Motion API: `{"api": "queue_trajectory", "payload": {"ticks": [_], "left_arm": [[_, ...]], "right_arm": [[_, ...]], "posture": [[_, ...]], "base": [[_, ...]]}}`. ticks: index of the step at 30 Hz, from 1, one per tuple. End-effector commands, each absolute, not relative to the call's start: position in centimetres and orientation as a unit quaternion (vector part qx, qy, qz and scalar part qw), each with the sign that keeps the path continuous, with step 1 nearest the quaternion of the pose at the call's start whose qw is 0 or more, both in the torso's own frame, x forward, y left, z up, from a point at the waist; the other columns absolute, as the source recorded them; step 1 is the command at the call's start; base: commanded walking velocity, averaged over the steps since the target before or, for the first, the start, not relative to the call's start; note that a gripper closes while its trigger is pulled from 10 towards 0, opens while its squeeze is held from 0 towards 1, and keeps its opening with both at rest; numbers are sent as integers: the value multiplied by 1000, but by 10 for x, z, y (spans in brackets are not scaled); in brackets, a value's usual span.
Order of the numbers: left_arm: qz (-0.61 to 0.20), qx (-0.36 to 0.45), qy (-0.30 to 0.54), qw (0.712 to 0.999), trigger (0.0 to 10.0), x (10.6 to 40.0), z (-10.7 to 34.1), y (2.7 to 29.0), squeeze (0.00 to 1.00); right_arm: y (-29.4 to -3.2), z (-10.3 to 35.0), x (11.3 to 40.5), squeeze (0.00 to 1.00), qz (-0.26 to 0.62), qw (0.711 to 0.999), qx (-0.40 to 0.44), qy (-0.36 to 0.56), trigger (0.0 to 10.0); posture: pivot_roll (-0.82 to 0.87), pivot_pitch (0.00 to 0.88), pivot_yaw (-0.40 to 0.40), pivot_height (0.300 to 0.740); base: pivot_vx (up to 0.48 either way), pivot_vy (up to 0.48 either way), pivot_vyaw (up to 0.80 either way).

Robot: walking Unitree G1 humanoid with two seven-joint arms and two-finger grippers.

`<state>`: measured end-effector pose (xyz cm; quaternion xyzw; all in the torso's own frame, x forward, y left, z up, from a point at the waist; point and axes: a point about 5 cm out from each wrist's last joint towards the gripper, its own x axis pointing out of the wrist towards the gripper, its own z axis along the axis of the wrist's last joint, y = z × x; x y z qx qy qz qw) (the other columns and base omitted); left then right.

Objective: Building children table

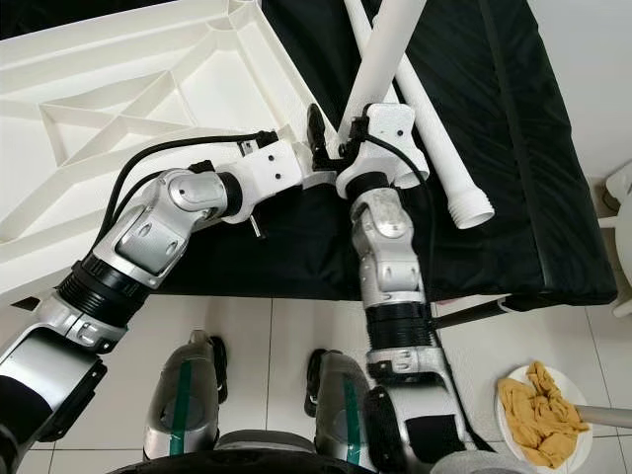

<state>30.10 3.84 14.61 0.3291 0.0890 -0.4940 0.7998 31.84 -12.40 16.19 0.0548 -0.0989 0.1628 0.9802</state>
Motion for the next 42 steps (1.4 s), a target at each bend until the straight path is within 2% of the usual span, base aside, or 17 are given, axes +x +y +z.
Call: {"api": "queue_trajectory", "payload": {"ticks": [1,6,12,17,35,36,42], "left_arm": [[-510,338,92,786,10000,297,141,32,0],[-509,337,91,787,10000,298,142,32,0],[-506,335,90,790,10000,299,143,34,0],[-503,337,89,791,10000,300,144,35,0],[-503,342,85,789,10000,303,146,35,0],[-504,342,85,789,10000,303,146,35,0],[-504,342,85,789,10000,303,146,35,0]], "right_arm": [[-128,161,320,0,185,977,57,-91,10000],[-151,155,327,0,254,964,27,-72,10000],[-167,146,334,0,305,950,52,-44,10000],[-173,144,340,0,312,948,46,-40,10000],[-171,147,354,0,363,931,17,-37,10000],[-170,146,354,0,369,929,15,-38,0],[-169,143,353,0,378,925,10,-37,0]], "posture": [[50,54,-66,740],[55,52,-70,740],[67,45,-69,740],[69,43,-69,740],[70,38,-63,740],[70,38,-63,740],[69,37,-65,740]], "base": [[0,0,0],[0,0,0],[0,0,0],[0,0,0],[0,0,0],[0,0,0],[0,0,0]]}}
